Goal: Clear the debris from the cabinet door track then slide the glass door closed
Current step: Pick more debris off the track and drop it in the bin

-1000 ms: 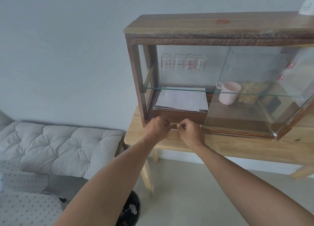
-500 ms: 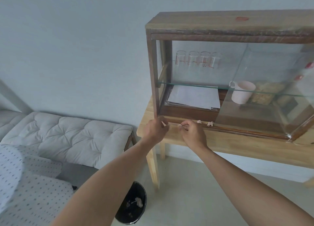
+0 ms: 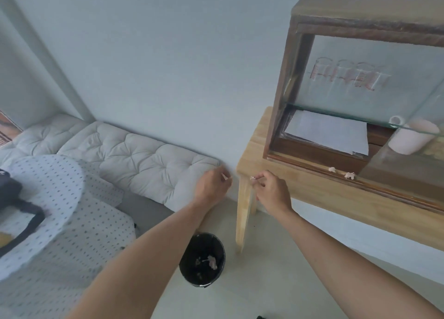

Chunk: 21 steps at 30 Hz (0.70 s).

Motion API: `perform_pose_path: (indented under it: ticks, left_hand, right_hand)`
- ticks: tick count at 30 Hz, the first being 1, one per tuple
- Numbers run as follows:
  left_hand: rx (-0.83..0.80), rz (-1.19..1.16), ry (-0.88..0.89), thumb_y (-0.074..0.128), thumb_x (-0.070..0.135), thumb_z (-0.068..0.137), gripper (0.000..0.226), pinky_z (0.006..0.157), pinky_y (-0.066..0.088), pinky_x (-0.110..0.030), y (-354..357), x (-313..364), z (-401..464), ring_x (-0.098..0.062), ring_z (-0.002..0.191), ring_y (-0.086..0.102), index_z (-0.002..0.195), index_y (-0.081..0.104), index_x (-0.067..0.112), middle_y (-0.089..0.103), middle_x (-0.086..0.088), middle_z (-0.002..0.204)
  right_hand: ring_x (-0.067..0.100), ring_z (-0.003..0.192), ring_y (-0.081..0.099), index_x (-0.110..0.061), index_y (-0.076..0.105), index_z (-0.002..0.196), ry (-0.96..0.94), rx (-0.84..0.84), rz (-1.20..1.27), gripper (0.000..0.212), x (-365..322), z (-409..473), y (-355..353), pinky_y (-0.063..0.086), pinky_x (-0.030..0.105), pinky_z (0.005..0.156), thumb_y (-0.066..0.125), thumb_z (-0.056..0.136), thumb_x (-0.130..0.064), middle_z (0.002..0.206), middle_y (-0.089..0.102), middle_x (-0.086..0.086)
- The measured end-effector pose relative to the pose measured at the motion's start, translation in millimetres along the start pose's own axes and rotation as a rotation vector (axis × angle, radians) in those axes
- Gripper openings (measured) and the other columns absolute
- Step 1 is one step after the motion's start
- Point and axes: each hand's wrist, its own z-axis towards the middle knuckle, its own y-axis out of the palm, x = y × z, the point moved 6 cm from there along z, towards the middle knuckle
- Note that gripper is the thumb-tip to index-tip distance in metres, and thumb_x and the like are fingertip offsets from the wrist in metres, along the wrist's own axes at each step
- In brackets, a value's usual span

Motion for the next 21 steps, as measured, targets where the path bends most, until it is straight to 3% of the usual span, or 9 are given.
perform_pose_path:
  ticks: [7, 9, 14, 21]
  left_hand:
    - [-0.003, -0.010, -0.150, 0.066, 0.041, 0.098, 0.009, 0.065, 0.044, -0.031, -13, -83, -26, -0.016, 0.085, 0.067, 0.099, 0.069, 0.033, 0.073, 0.011, 0.090]
    - [0.000, -0.005, -0.207, 0.066, 0.041, 0.096, 0.010, 0.066, 0.046, -0.031, -12, -105, -36, -0.016, 0.086, 0.067, 0.099, 0.071, 0.034, 0.073, 0.012, 0.090]
    - [-0.015, 0.008, -0.316, 0.064, 0.046, 0.095, 0.011, 0.068, 0.048, -0.032, -5, -157, -55, -0.018, 0.081, 0.065, 0.097, 0.069, 0.037, 0.068, 0.015, 0.086]
    - [-0.040, 0.015, -0.384, 0.064, 0.039, 0.095, 0.014, 0.072, 0.053, -0.033, 7, -204, -70, -0.019, 0.088, 0.067, 0.105, 0.072, 0.034, 0.069, 0.015, 0.090]
  right_hand:
    - [0.006, 0.056, 0.065, -0.035, 0.065, 0.095, -0.028, -0.166, -0.045, 0.012, -11, -12, 71, 0.043, 0.030, 0.058, 0.062, 0.101, -0.045, 0.053, 0.070, -0.010]
    - [0.009, 0.060, 0.067, -0.034, 0.066, 0.095, -0.025, -0.208, -0.067, 0.013, -9, -17, 92, 0.046, 0.030, 0.060, 0.062, 0.100, -0.046, 0.053, 0.070, -0.014]
    - [0.021, 0.073, 0.073, -0.030, 0.070, 0.098, -0.011, -0.298, -0.115, 0.016, -3, -26, 142, 0.058, 0.035, 0.072, 0.065, 0.099, -0.046, 0.061, 0.074, -0.004]
    - [0.011, 0.064, 0.069, -0.033, 0.066, 0.095, -0.032, -0.418, -0.185, 0.014, -4, -34, 203, 0.051, 0.031, 0.063, 0.061, 0.099, -0.046, 0.056, 0.072, -0.006]
